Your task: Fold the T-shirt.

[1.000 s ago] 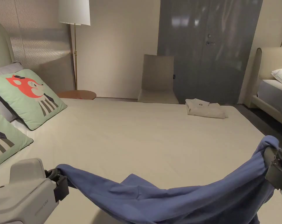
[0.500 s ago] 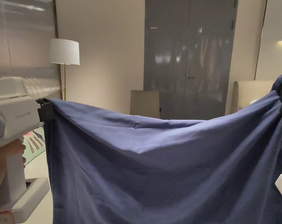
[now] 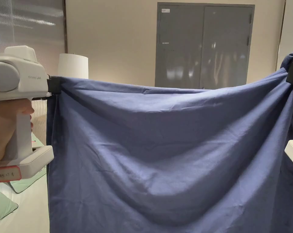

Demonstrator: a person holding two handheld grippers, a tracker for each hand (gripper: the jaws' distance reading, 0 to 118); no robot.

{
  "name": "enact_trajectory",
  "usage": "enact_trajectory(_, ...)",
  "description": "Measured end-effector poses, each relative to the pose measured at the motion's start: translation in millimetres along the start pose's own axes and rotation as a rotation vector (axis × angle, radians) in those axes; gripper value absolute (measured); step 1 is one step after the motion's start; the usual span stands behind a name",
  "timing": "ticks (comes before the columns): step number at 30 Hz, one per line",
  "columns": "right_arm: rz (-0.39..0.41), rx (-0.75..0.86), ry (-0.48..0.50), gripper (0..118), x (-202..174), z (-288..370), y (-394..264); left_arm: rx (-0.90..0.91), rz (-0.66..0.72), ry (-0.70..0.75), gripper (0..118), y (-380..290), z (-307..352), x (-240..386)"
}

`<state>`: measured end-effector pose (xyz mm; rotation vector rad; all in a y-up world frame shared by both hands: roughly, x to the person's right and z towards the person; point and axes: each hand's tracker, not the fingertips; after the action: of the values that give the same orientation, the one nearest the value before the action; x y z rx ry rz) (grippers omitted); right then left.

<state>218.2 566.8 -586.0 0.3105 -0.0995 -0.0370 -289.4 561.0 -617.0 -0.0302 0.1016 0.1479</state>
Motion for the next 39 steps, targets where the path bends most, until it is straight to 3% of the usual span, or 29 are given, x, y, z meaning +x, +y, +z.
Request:
enact_trajectory(5,-0.030,-0.030,0.013,4,-7.3,-66.2,-12.1,0.013,0.003,0.019,3,10.3,-63.8,2.5)
enact_trajectory(13,0.012,-0.050,-0.004,4,-27.7,-172.5,-60.8,0.017,-0.021,0.044,3,4.8,-173.6,8.4)
enact_trajectory(17,-0.038,-0.075,0.000,4,-30.3,-213.8,-85.3,0.027,-0.019,0.061,3,-6.8,-216.3,8.6)
enact_trajectory(21,-0.023,-0.078,-0.014,4,-39.5,-239.3,-106.7,0.032,-0.009,0.065,3,-20.6,-250.0,6.2)
enact_trajectory(31,0.036,-0.135,-0.014,4,-48.0,-260.2,-159.6,0.020,0.022,0.060,3,-63.2,-282.4,-4.6)
enact_trajectory(39,0.041,-0.242,-0.013,4,-42.5,-215.3,-202.7,-0.100,0.021,0.063,3,-115.4,-261.2,-11.0)
